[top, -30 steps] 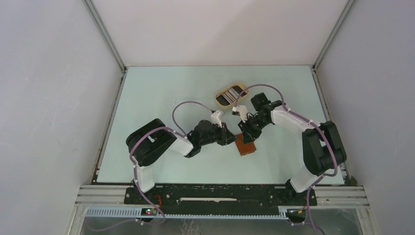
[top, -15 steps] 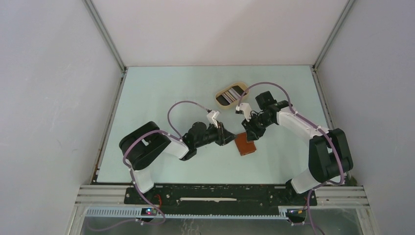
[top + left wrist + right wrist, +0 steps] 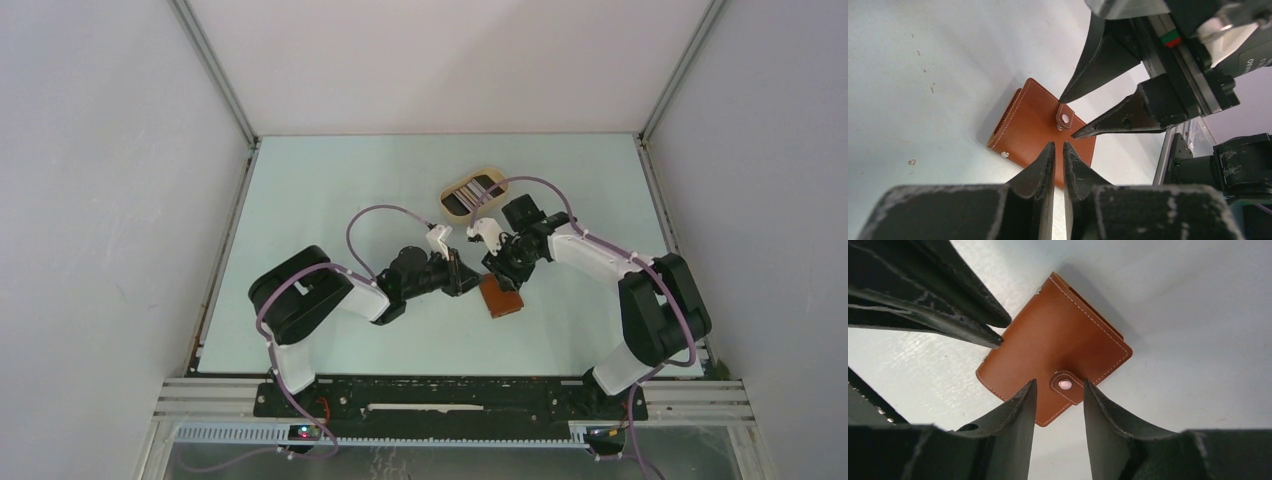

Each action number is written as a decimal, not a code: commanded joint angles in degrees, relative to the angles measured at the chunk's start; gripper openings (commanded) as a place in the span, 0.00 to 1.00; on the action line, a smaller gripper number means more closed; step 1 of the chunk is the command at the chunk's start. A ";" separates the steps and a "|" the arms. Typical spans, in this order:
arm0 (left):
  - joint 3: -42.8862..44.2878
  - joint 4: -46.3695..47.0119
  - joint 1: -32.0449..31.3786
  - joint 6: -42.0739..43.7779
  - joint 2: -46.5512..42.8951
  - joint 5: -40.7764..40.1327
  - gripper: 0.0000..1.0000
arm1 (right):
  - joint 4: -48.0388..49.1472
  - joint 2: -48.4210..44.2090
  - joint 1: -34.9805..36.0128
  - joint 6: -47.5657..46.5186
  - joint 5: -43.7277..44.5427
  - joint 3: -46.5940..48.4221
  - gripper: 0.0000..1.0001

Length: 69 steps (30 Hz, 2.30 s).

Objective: Put the credit cards into the card holder
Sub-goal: Close the card holder at the center of the board.

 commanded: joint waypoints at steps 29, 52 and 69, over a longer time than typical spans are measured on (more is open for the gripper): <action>2.79 -0.13 -0.08 0.30 1.23 0.14 0.14 | 0.63 0.38 3.60 -0.62 5.96 -0.51 0.05; 4.26 -0.81 -0.18 -0.20 2.73 1.42 0.09 | 2.17 -0.99 -0.61 3.71 0.65 -0.04 0.00; 8.20 -4.19 -0.50 -1.38 6.23 3.90 0.02 | 2.75 1.03 0.86 4.40 0.23 -0.14 0.00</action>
